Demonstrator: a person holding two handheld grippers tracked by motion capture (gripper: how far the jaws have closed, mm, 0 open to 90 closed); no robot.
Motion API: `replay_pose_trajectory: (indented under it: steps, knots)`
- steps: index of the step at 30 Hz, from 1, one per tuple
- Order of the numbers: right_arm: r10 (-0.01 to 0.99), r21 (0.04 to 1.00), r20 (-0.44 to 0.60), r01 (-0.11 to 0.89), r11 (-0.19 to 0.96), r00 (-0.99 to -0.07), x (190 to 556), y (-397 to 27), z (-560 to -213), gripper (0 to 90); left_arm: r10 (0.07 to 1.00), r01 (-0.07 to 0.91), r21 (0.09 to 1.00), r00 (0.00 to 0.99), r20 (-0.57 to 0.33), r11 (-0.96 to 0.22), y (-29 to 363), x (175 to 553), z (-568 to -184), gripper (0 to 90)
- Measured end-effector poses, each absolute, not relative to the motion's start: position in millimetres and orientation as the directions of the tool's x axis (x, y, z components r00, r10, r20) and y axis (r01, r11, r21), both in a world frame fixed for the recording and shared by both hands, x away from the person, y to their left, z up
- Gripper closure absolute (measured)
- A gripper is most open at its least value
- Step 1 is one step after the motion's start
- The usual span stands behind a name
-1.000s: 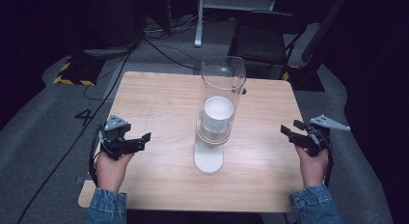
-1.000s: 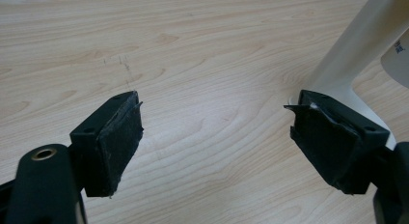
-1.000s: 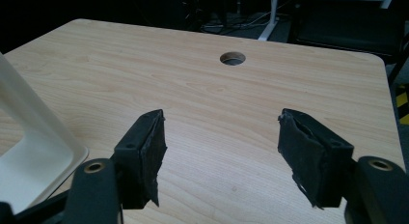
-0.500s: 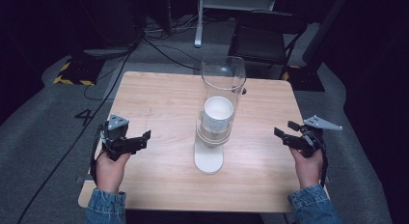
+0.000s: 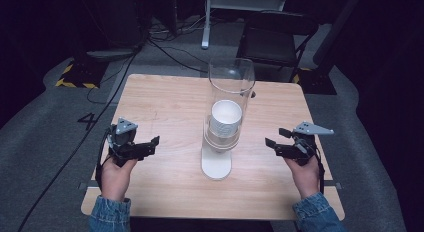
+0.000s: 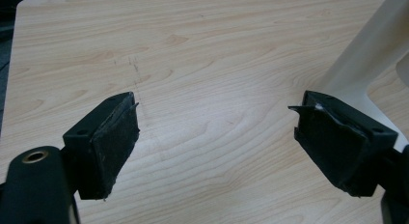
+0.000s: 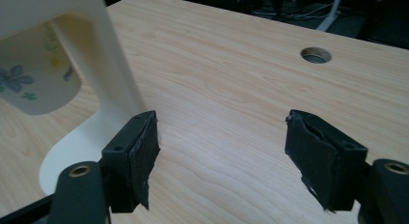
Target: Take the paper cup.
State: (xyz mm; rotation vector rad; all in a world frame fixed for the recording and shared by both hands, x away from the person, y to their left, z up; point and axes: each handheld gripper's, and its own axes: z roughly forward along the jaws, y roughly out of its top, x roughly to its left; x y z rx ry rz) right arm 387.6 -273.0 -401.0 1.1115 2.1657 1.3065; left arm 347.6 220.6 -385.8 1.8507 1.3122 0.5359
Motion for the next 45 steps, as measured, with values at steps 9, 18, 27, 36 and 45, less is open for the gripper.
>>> replay_pose_trajectory:
  steps: [9, 18, 27, 36, 45]
  knots:
    - [0.68, 0.853, 0.046, 0.384, 0.355, -0.731, 379, -230, -403, 30.9, 0.917, 0.588, 0.791, 0.388, -0.094, -0.167, 218, 348, -387, 15.6]
    - [0.588, 0.852, 0.047, 0.34, 0.399, -0.808, 375, -196, -409, 22.6, 0.917, 0.594, 0.786, 0.388, -0.093, -0.172, 216, 348, -388, 15.6]
    - [0.542, 0.867, 0.079, 0.326, 0.376, -0.836, 379, -169, -419, 15.3, 0.916, 0.598, 0.782, 0.39, -0.093, -0.175, 215, 349, -390, 15.6]
    - [0.533, 0.904, 0.07, 0.28, 0.324, -0.843, 384, -148, -427, 18.3, 0.915, 0.601, 0.779, 0.393, -0.095, -0.177, 215, 350, -391, 15.6]
    - [0.543, 0.923, 0.037, 0.237, 0.302, -0.839, 386, -135, -433, 30.3, 0.915, 0.605, 0.776, 0.391, -0.098, -0.176, 215, 350, -393, 15.6]
